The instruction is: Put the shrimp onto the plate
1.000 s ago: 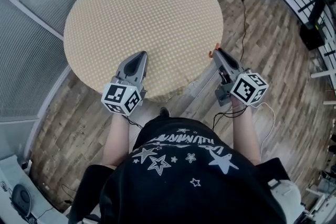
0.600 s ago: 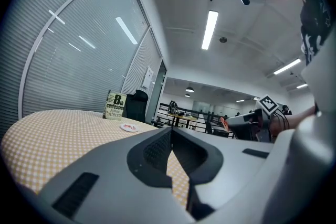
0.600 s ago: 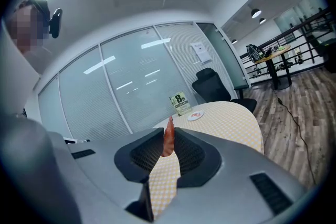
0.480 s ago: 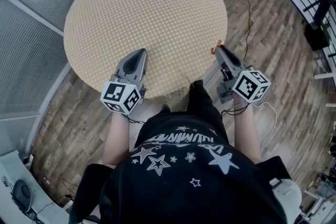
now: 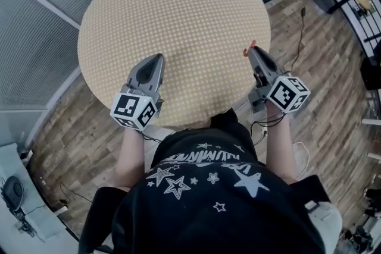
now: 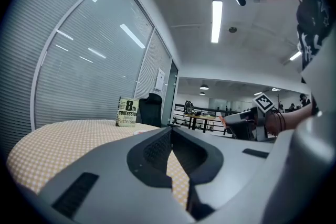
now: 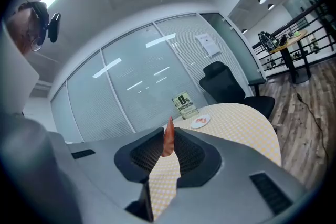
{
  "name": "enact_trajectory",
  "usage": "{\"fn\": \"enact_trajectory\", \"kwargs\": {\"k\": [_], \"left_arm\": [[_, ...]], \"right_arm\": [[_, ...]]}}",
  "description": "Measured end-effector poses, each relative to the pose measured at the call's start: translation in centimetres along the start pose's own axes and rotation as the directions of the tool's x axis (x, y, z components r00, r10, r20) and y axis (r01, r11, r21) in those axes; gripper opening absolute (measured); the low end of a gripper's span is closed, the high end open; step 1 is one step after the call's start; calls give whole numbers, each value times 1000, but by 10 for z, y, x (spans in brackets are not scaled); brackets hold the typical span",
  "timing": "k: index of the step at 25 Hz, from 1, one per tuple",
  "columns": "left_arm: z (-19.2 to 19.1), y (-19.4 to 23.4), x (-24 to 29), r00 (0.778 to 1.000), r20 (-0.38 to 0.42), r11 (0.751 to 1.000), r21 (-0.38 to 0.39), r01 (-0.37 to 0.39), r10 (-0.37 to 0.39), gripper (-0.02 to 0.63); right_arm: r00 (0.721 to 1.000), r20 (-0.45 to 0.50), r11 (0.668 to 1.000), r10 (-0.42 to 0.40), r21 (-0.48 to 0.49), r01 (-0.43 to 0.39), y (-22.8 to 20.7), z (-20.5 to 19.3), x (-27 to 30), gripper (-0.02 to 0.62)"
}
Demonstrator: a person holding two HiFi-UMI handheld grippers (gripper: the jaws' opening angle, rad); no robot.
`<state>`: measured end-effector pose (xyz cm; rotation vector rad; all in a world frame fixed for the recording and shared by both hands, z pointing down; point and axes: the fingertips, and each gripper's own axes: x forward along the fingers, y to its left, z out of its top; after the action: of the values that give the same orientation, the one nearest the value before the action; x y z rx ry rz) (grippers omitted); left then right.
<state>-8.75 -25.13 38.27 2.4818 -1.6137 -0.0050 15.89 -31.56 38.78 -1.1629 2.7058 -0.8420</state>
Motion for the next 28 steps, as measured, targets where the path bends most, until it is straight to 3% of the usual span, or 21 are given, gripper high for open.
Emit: {"fn": "enact_trajectory", "kwargs": {"k": [7,16,23,28], "left_arm": [[4,6,52,994,-32,995,0,-104,104,2],[0,30,114,967,-68,969,-16,-248,246,2],[7,49,154,928,-70,930,-15,-367,365,2],[-1,64,178,898,-130,907,33,-419,420,2]], "right_arm": [[996,-71,998,61,38,-58,-66,24,56,72],[968,-185,985,169,61,-160,-117,38,127,72],[931,-243,962,274,54,-269,-136,56,196,72],[903,-279,944,326,48,-326,-141,61,250,72]]}}
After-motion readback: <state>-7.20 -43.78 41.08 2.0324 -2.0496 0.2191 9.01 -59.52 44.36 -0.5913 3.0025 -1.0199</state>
